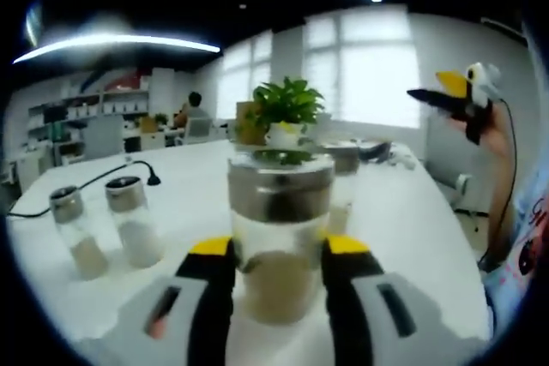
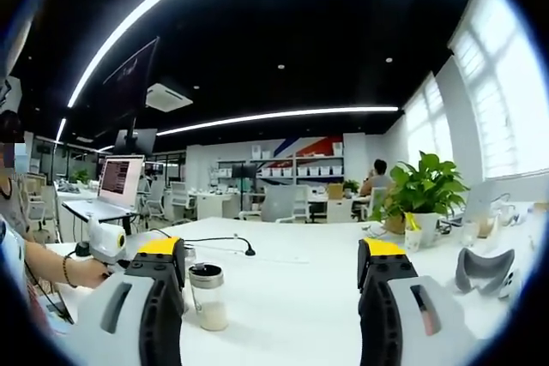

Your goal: Rotate the seasoning bottle until the label or dispensing opening points toward the visible target arrow and the bottle remains upright within the marked orientation range

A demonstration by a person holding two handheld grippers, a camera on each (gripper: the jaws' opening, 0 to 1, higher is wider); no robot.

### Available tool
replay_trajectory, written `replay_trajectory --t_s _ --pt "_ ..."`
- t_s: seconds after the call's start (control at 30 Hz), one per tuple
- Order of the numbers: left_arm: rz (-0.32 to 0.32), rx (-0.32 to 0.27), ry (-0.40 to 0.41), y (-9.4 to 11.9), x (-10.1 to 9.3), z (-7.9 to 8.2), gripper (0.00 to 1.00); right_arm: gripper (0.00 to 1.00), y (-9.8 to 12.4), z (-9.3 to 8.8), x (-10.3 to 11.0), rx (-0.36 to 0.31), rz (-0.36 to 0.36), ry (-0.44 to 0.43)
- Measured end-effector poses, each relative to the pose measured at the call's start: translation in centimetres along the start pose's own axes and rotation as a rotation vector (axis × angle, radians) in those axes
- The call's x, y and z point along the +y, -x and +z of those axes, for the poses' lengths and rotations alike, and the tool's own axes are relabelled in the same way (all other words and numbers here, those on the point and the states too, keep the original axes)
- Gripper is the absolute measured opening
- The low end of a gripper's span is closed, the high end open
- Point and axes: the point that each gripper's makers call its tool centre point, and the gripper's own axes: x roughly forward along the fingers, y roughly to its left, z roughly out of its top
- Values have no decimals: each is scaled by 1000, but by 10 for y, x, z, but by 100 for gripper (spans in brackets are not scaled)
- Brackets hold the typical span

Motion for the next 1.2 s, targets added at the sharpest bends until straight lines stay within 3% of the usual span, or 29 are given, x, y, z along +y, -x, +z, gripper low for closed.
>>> replay_trajectory --t_s 0.3,0.67,1.2 --pt "-219 10 -48 1 -4 -2 41 85 -1 -6 0 25 2 -12" --pt "-368 -29 -68 -1 -2 0 41 85 1 -6 -8 17 -43 -28" --pt "-533 -2 -119 0 -9 0 41 85 -5 -10 3 41 15 -10"
